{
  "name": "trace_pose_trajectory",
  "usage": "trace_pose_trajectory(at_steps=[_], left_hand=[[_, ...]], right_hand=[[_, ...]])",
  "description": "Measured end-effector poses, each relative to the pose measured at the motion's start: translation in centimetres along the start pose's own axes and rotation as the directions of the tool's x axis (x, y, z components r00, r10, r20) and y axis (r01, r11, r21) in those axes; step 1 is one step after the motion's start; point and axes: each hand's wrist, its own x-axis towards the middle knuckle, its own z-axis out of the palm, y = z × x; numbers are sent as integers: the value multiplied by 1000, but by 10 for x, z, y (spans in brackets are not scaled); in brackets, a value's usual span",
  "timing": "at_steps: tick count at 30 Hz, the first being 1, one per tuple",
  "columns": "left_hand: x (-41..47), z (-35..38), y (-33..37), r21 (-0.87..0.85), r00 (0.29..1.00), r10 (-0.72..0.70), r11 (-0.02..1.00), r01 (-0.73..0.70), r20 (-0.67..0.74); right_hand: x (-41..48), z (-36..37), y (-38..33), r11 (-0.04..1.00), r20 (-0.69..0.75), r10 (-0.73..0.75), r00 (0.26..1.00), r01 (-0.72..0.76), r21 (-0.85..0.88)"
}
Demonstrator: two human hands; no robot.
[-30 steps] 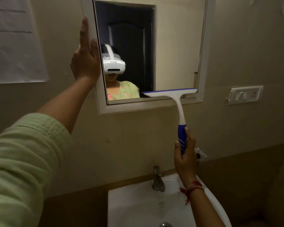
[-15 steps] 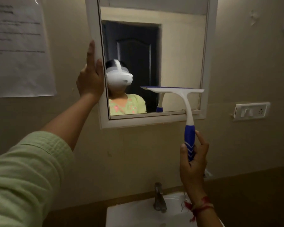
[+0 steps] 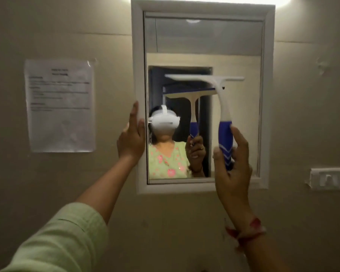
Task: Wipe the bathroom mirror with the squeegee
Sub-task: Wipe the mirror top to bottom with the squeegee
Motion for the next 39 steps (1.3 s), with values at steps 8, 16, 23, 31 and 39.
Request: trace_pose_trajectory(at_steps=[8,16,23,31,39], left_hand=[[0,-1,-1,-20,1000,14,1000,-14,-5],[0,2,-5,-39,998,50,998,-51,-30],[-1,1,-3,-50,998,52,997,-54,-35],[-1,1,-3,-51,998,57,997,-59,-38],[-1,2,-4,-55,997,56,997,-59,-47]], right_hand=[[99,63,-21,999,-23,-33,999,33,22],[139,104,-31,999,-78,-26,997,28,20],[142,115,-32,999,-78,-10,997,7,-40],[149,108,-30,987,-64,-48,997,37,-159],[148,111,-30,955,-80,-84,993,58,-290]])
